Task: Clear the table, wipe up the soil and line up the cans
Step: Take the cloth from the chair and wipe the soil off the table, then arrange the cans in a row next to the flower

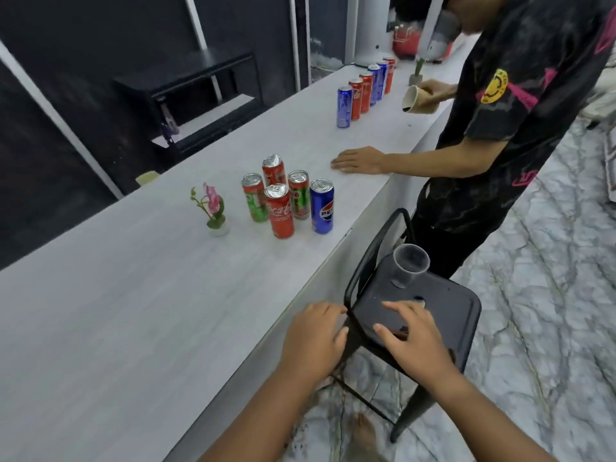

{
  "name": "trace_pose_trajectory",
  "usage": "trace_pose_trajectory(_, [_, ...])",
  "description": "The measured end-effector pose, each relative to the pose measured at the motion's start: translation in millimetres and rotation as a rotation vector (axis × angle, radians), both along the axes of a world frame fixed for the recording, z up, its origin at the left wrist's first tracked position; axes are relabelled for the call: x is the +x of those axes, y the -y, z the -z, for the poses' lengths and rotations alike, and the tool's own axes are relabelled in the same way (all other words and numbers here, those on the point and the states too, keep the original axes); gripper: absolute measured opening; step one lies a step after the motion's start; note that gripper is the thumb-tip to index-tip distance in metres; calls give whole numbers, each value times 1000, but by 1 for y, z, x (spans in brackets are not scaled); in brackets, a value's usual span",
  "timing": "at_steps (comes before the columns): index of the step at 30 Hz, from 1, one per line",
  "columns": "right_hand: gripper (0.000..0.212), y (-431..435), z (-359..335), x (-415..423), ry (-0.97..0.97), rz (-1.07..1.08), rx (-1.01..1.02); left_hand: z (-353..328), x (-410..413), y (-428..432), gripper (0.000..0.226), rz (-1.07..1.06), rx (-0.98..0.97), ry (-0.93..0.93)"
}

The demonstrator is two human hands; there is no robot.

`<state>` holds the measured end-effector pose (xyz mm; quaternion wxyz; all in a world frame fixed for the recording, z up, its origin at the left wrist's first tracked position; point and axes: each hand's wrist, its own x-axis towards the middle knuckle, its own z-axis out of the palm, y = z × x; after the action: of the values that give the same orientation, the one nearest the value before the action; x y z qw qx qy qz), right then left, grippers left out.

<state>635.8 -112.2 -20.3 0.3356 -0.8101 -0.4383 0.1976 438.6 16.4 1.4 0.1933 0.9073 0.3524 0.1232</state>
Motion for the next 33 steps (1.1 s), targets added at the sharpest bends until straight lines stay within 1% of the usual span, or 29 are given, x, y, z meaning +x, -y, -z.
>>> trace_pose_trajectory(7, [46,-42,-29,-34,154,-99,21,-15,-60,-34,43,-154,91,-16])
trace_pose_trajectory(11, [50,-72,-41,-42,199,-144,26,-17,-71,-58,47,-269,46,20])
trace_pose_trajectory(14, [53,-101,-45,-38,137,-147,67,-13,-65,-81,56,-353,-51,89])
trace_pose_trajectory(17, [61,-134,-47,-26,35,-147,86,-10,-47,-112,66,-462,-181,164])
trace_pose_trajectory(20, [69,-170,-47,-8,-71,-123,126,-8,-23,-149,76,-549,-274,195])
trace_pose_trajectory(24, [92,-218,-41,20,-195,-93,132,-5,3,-192,91,-599,-333,277])
trace_pose_trajectory(26, [99,-241,-38,26,-229,-125,139,-2,14,-206,95,-620,-351,336])
trace_pose_trajectory(28, [94,-259,-31,30,-260,-162,170,0,25,-217,97,-631,-363,389])
trace_pose_trajectory(31, [72,-275,-20,33,-304,-130,180,3,38,-225,95,-625,-363,435])
trace_pose_trajectory(33, [61,-279,-15,35,-319,-105,176,5,43,-227,90,-637,-363,459])
